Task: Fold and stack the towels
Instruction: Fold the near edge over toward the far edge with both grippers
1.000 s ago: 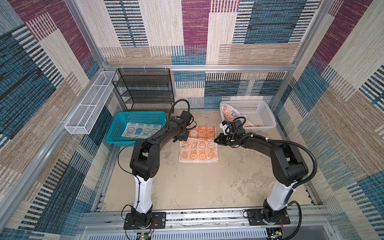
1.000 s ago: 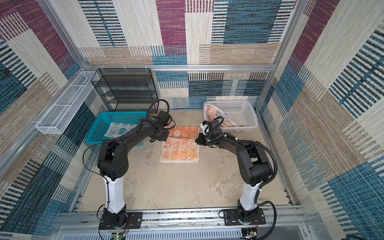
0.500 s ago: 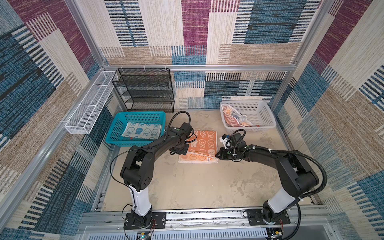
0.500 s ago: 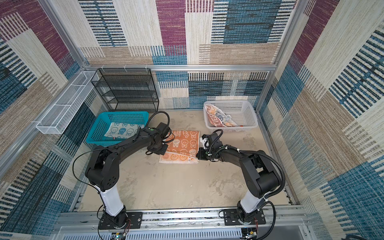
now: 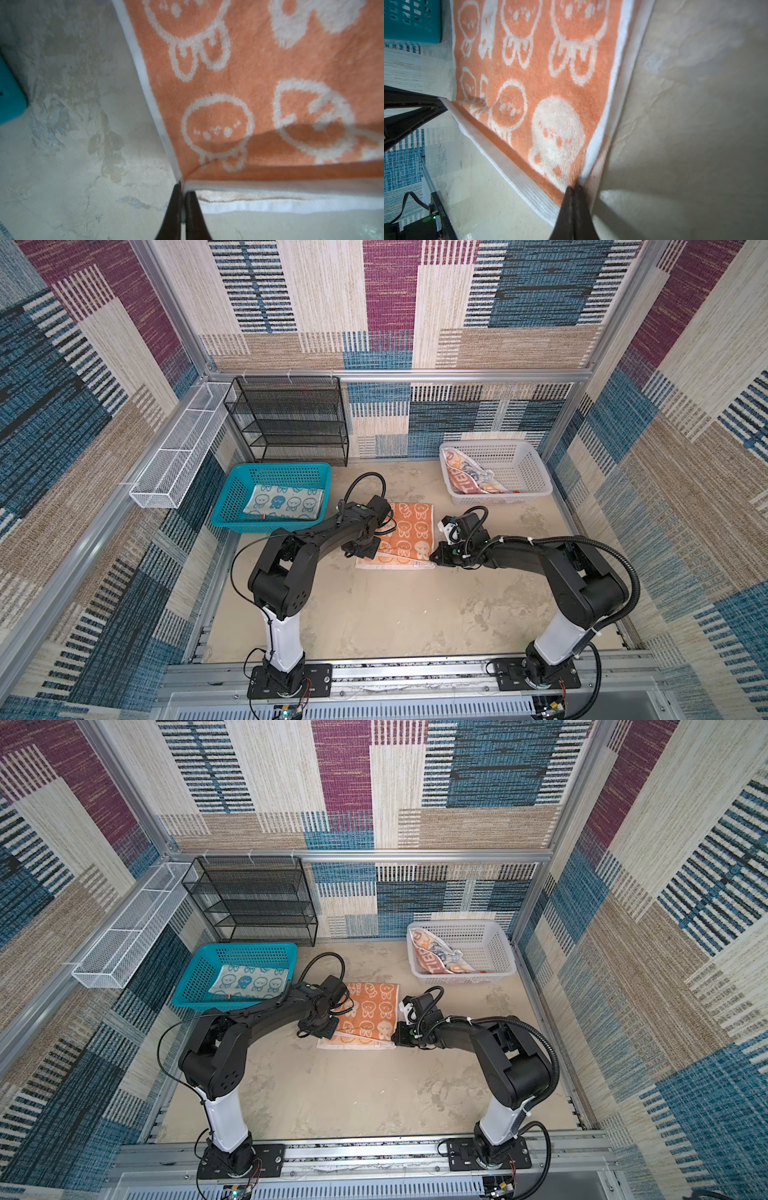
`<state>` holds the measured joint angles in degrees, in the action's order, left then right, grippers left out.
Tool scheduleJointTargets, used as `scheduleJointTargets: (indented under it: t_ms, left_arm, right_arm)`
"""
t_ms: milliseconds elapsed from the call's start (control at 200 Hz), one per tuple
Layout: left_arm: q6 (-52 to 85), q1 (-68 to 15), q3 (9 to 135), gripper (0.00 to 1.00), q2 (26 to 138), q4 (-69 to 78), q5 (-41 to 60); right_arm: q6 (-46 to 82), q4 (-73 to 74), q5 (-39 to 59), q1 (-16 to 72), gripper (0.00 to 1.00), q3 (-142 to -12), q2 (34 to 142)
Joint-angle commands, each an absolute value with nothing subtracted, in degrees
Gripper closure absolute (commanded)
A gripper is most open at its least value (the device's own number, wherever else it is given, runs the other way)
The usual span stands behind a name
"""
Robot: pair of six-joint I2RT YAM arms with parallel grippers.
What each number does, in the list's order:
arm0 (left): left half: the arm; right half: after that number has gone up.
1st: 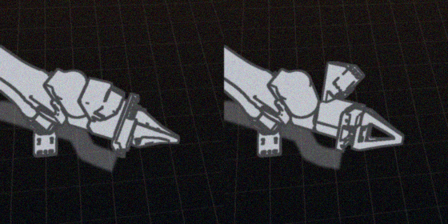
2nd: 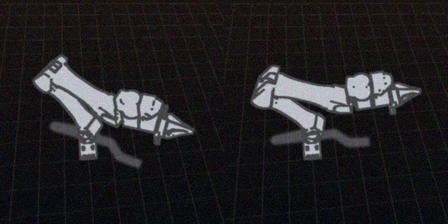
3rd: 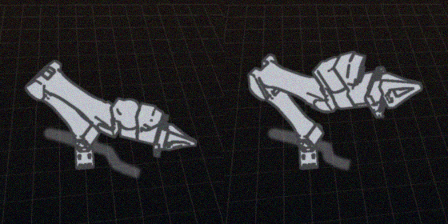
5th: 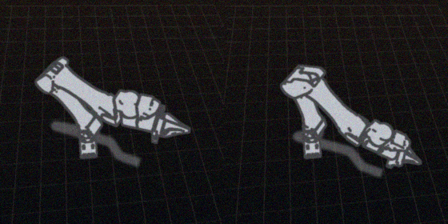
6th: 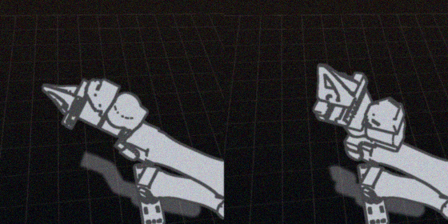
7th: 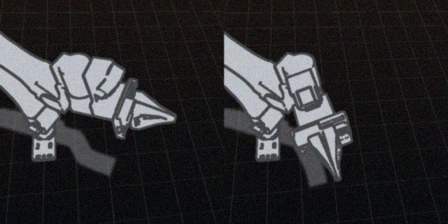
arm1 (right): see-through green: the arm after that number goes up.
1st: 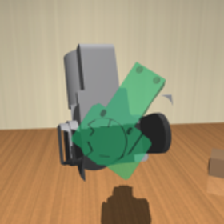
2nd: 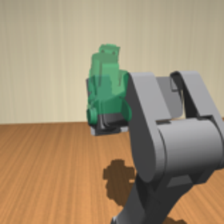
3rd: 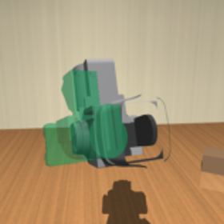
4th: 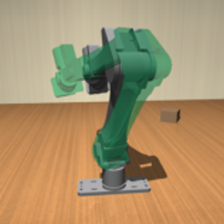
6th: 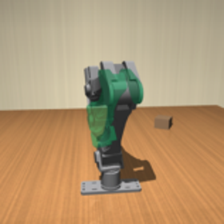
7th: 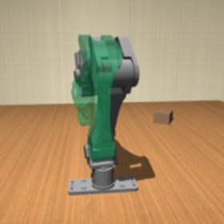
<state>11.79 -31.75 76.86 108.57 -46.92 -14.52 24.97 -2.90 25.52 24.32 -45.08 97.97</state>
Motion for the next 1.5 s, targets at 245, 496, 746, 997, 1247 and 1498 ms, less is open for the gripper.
scheduleJointTargets:
  t_ms: [245,496,746,997,1247,1498]
  left_arm:
    - [13.4,-33.3,78.1,1.0,105.3,-50.7,-17.8]
    - [14.7,-34.8,75.9,1.0,106.3,-50.6,-18.8]
    - [15.0,-35.7,76.0,1.0,105.9,-50.6,-19.9]
    - [15.5,-36.5,74.4,1.0,106.3,-50.7,-20.4]
    - [15.6,-37.0,73.9,0.99,106.5,-50.6,-20.3]
    - [15.1,-38.0,73.2,0.85,105.2,-50.6,-20.0]
  right_arm:
    - [24.2,-4.4,23.6,24.3,1.0,-45.0,96.9]
    - [24.0,-5.5,23.5,24.3,1.0,-45.4,95.6]
    - [23.1,-8.3,22.5,24.5,1.0,-45.9,92.2]
    - [23.9,-4.3,24.0,24.5,1.0,-43.0,95.5]
    - [23.7,-3.5,23.1,24.5,1.0,-42.6,97.3]
    - [24.0,-3.3,23.3,24.5,1.0,-42.0,96.5]
